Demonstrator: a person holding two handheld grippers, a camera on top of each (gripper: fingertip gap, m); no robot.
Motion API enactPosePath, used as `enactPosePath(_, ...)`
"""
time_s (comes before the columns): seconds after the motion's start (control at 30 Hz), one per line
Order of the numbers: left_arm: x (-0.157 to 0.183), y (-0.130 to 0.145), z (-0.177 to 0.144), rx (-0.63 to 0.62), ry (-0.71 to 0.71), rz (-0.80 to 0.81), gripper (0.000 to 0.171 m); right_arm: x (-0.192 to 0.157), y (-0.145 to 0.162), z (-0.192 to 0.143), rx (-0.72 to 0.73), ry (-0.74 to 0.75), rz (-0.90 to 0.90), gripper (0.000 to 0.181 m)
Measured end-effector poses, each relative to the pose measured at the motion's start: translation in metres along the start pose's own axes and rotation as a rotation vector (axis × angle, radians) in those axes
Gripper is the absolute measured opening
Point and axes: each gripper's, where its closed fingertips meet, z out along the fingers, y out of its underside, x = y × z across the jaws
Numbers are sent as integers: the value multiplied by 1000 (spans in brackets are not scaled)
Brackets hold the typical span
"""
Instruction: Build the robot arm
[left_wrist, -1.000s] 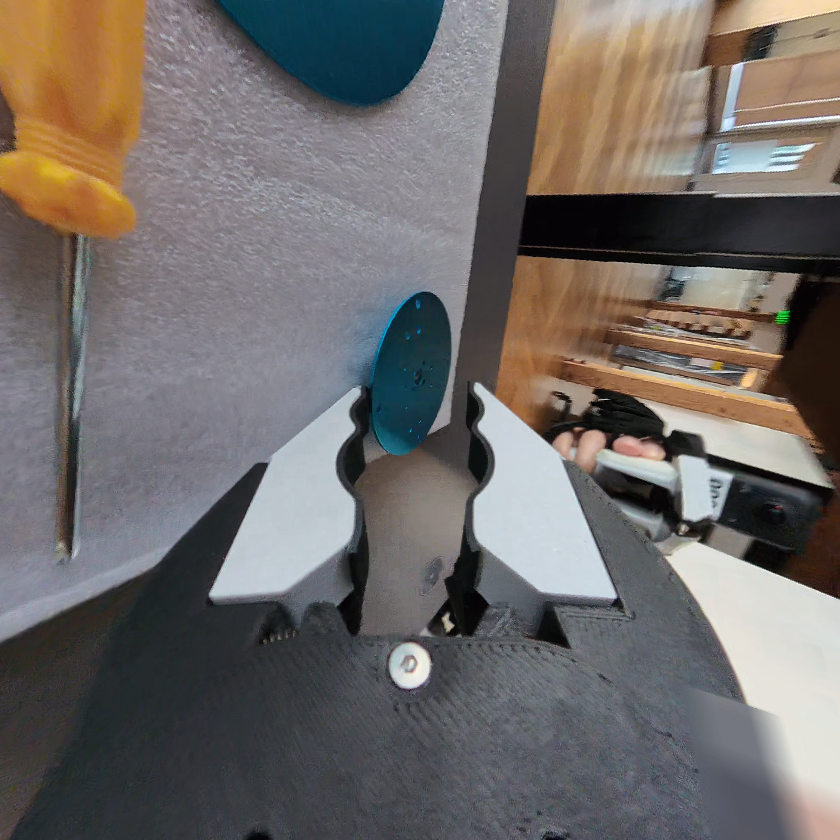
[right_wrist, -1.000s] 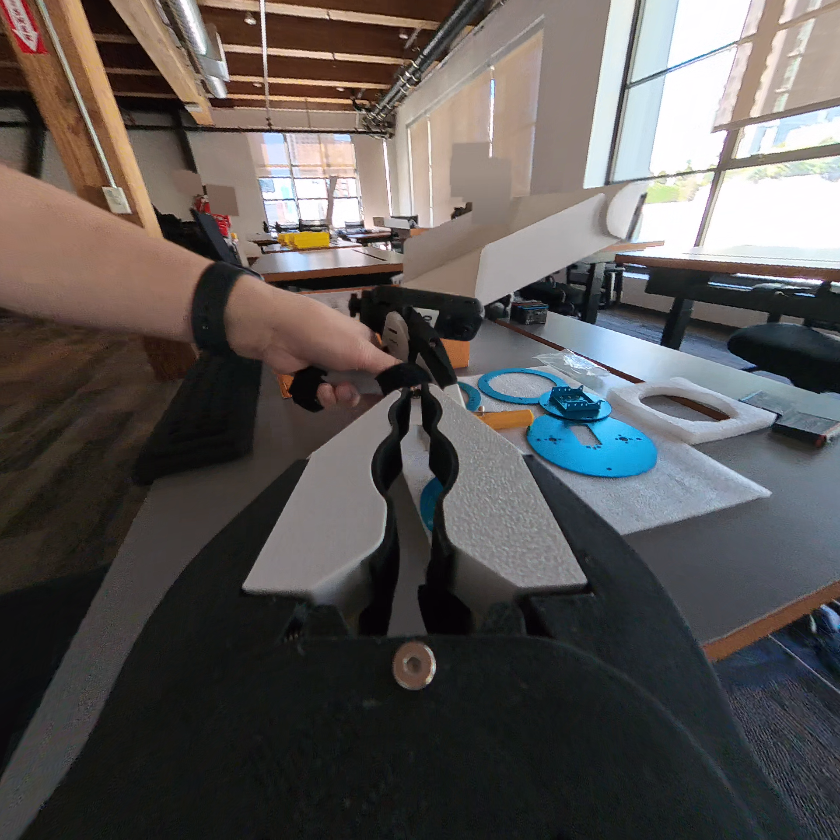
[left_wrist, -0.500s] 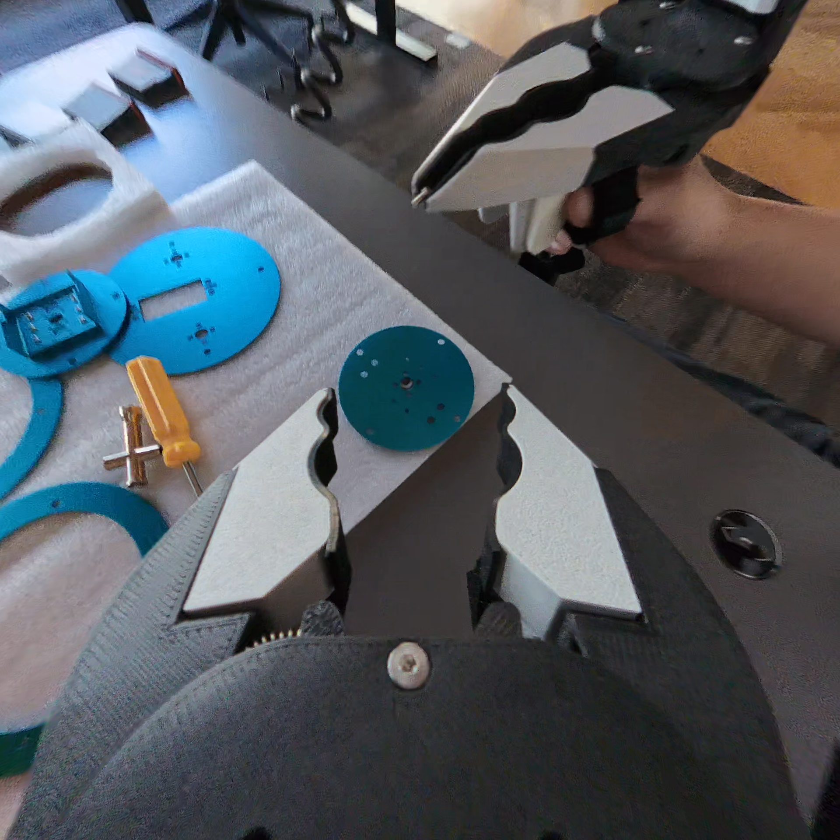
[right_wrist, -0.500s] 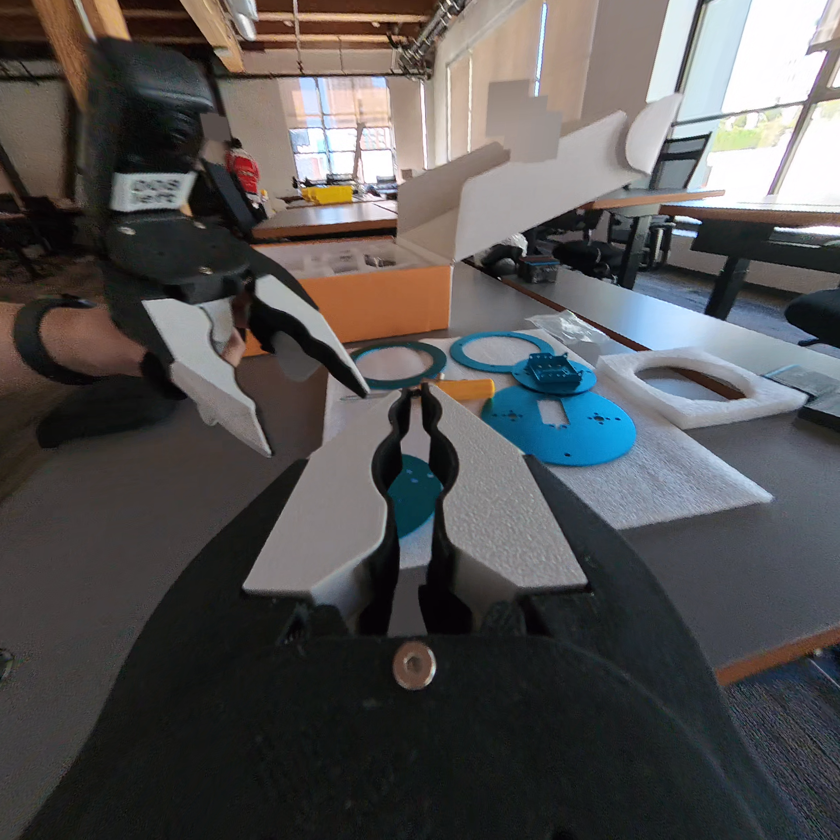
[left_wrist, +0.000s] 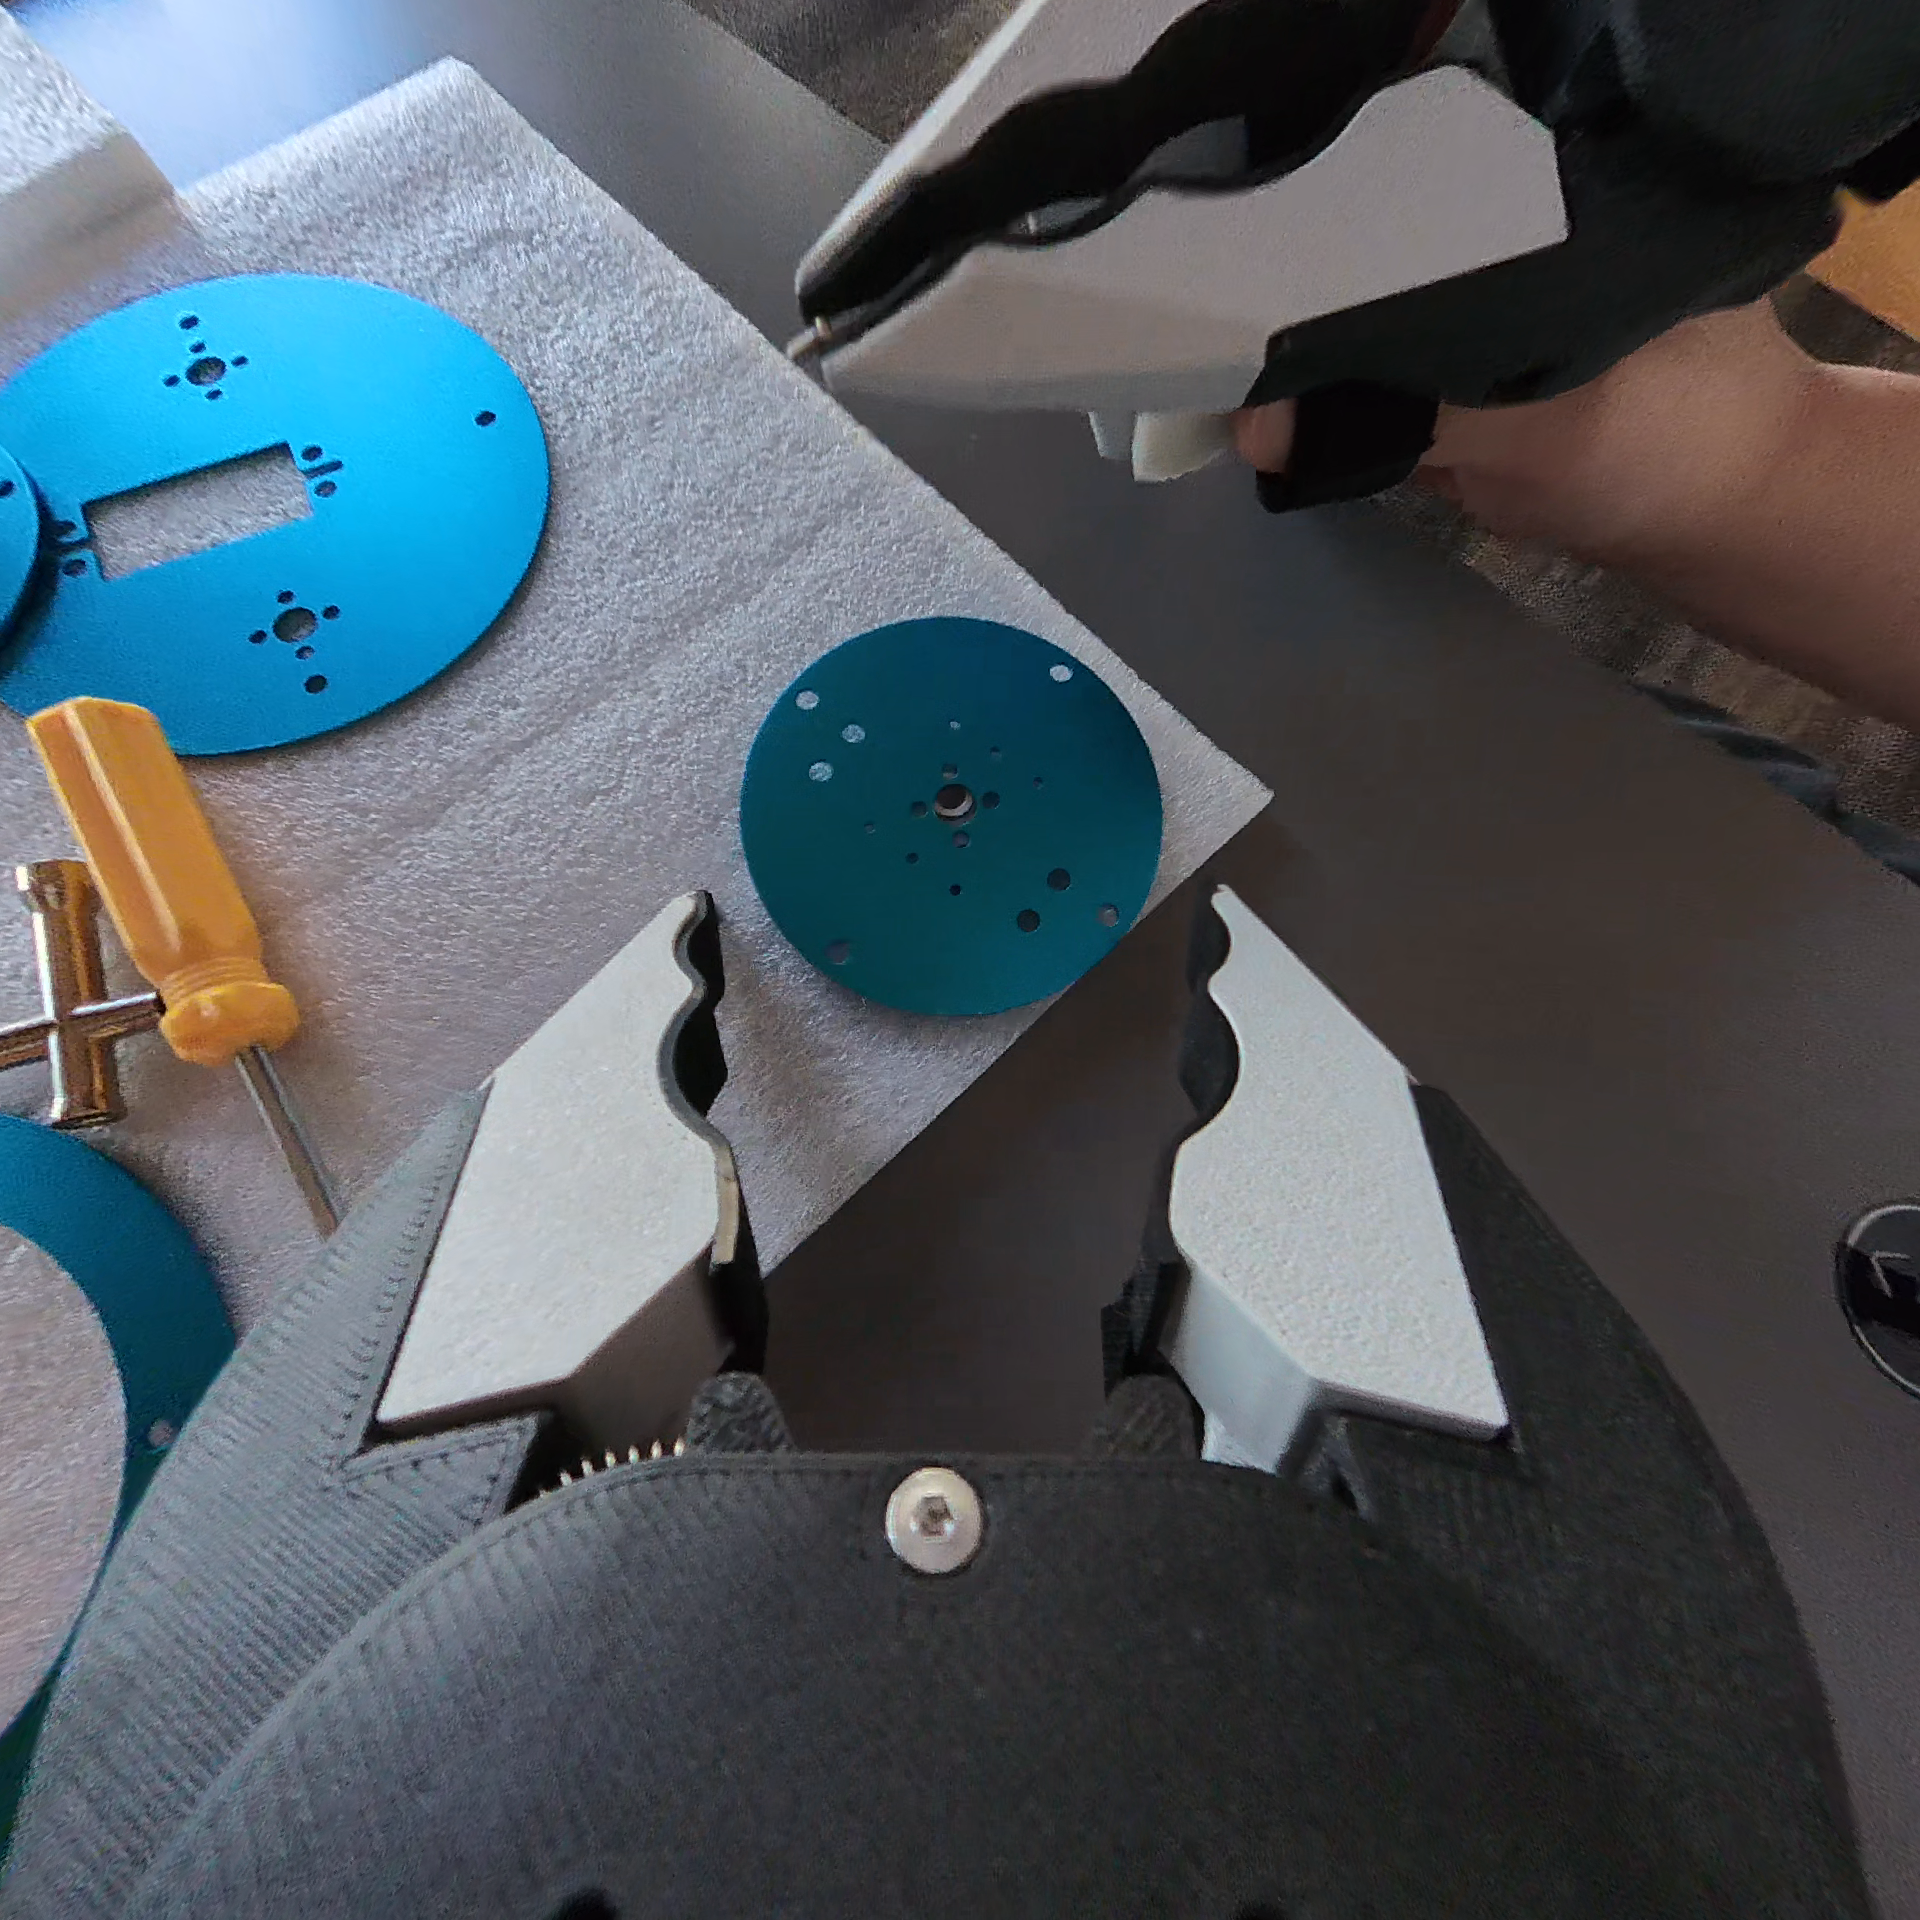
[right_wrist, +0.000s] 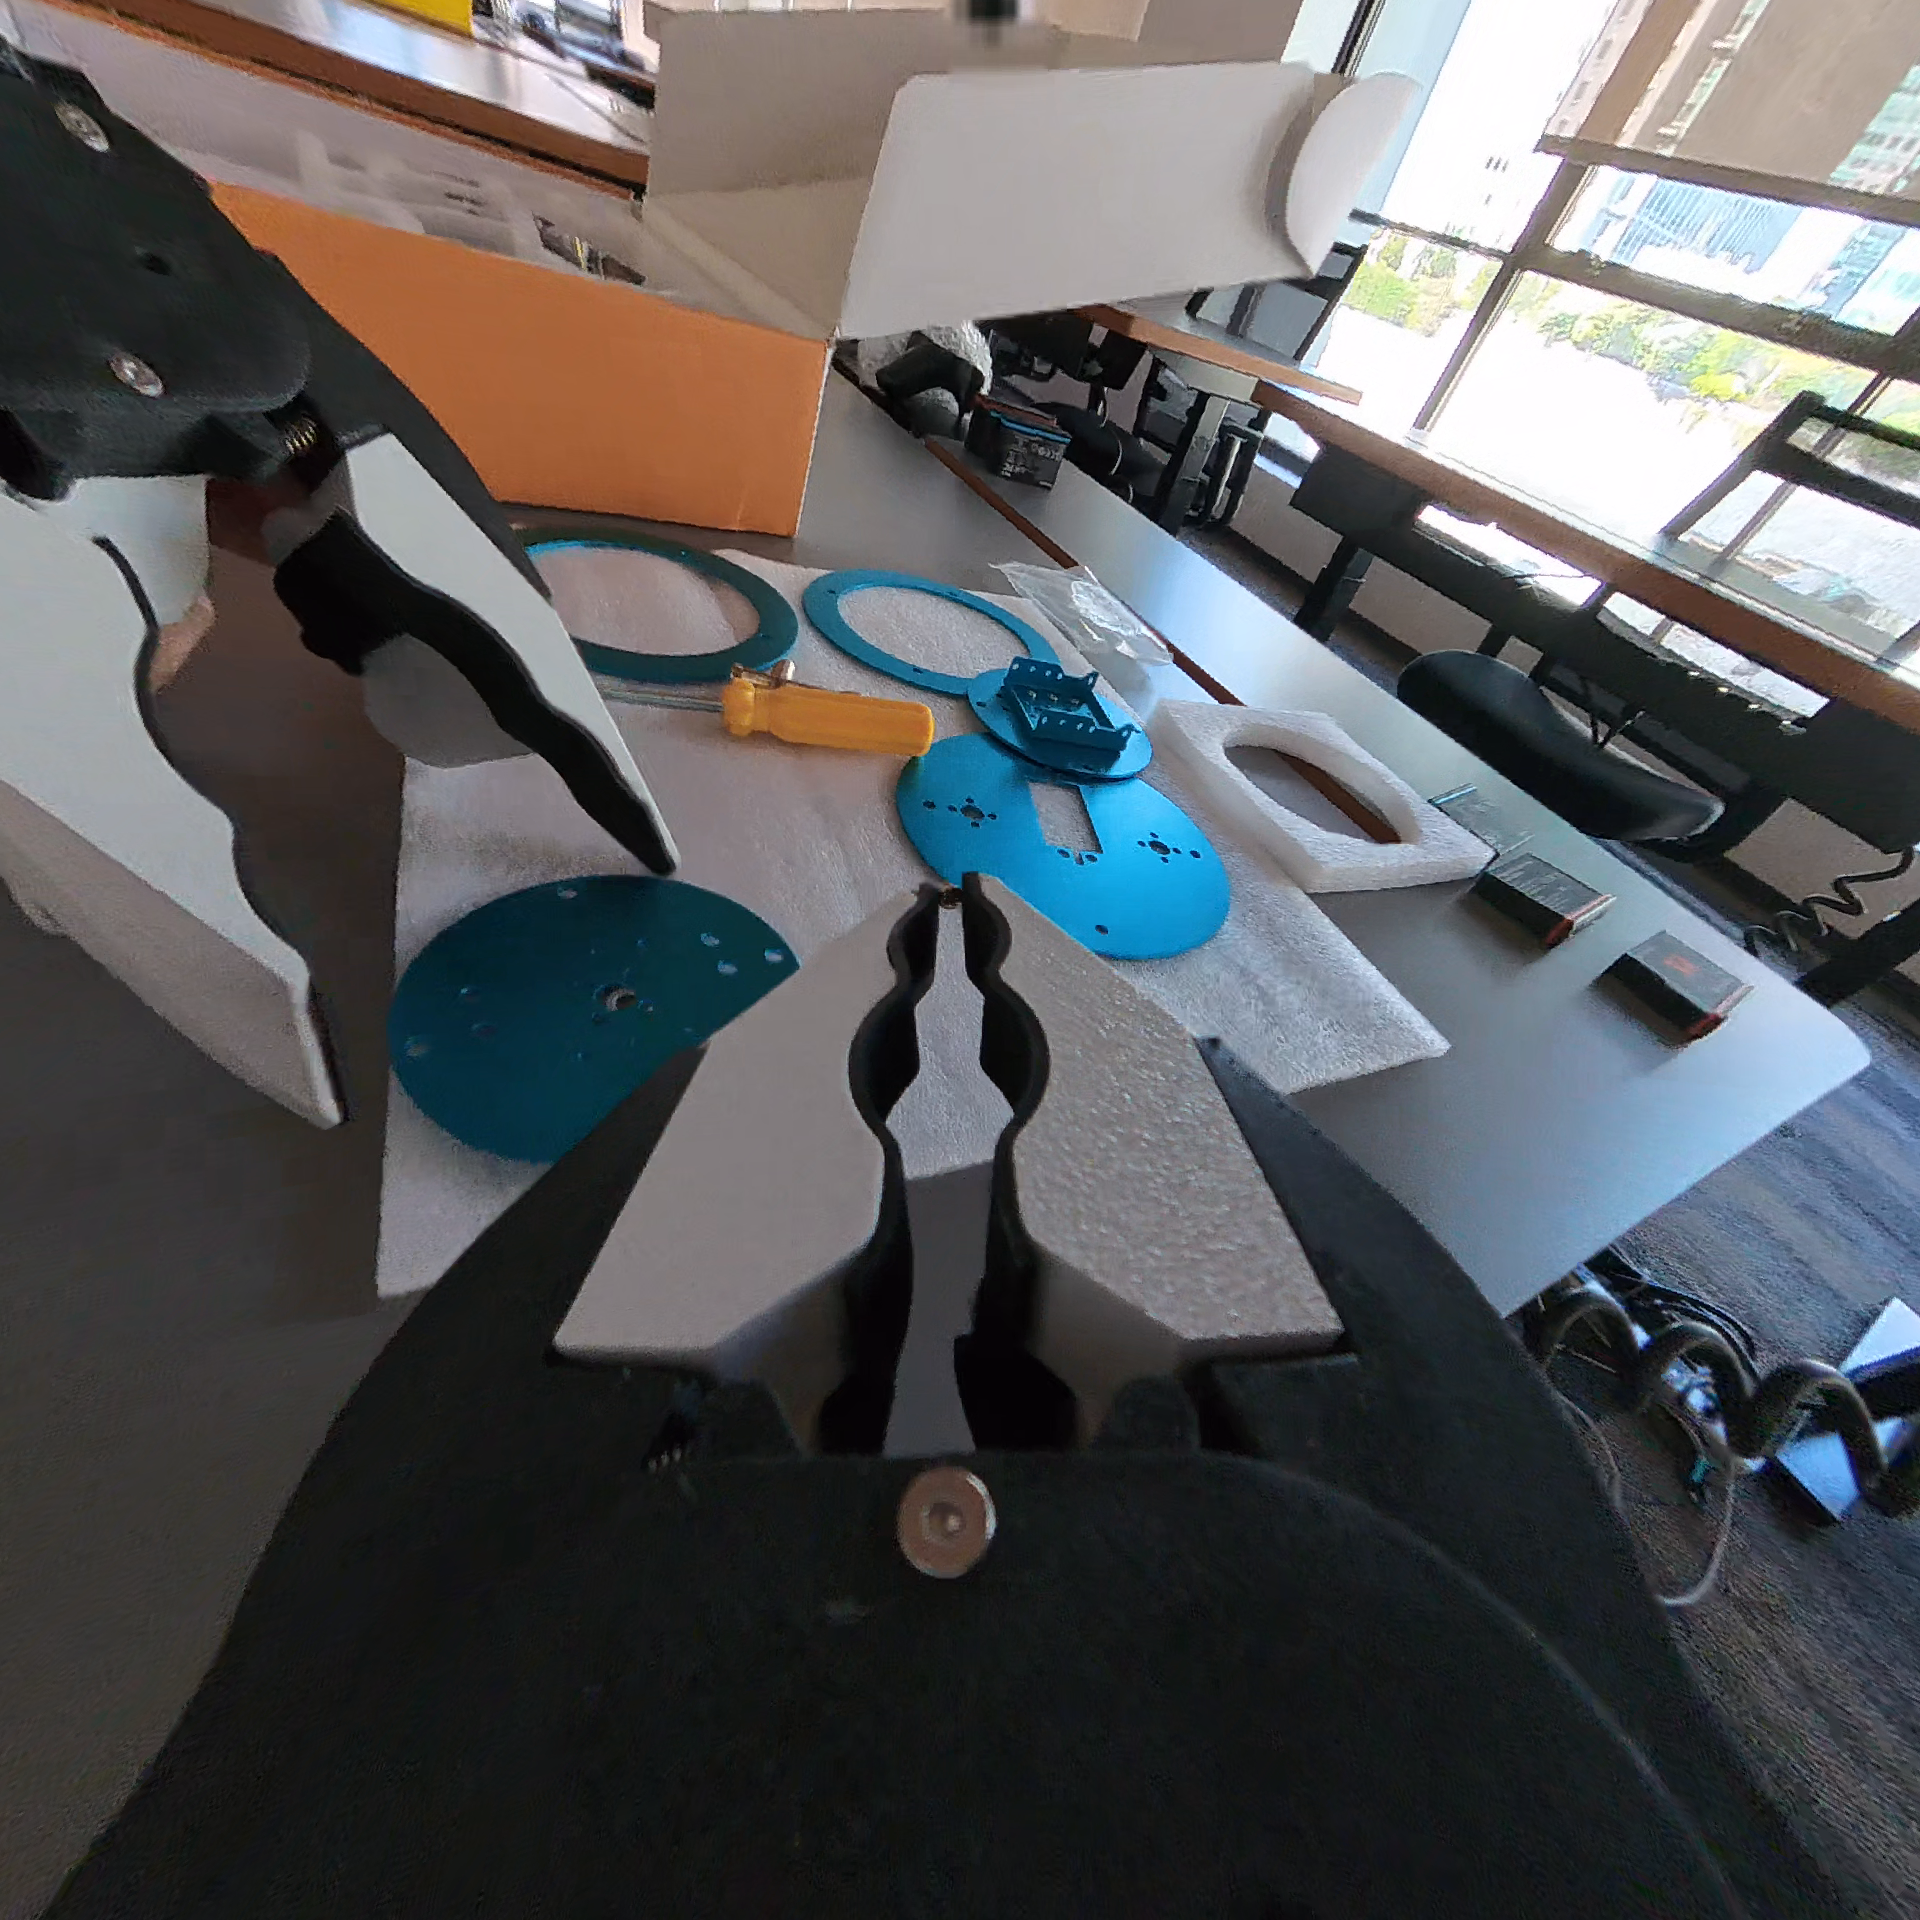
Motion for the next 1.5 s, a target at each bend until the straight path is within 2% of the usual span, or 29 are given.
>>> enactPosePath(0.23,-1,-5,5,6,-42,9,86,-5,10,5,-48,90,-193,4)
enactPosePath(0.43,0,-10,9,7,-25,-6,78,-5,14,7,-78,86,-192,4)
enactPosePath(0.7,-1,-14,10,15,-2,-51,77,-5,14,7,-74,88,-193,4)
enactPosePath(0.97,-1,-16,15,-10,-31,5,77,-5,14,7,-77,92,-194,4)
enactPosePath(1.23,-2,-20,18,-27,-17,-8,77,-5,15,7,-84,93,-199,4)
enactPosePath(1.5,-1,-27,11,16,0,-25,81,-5,15,7,-84,91,-201,4)
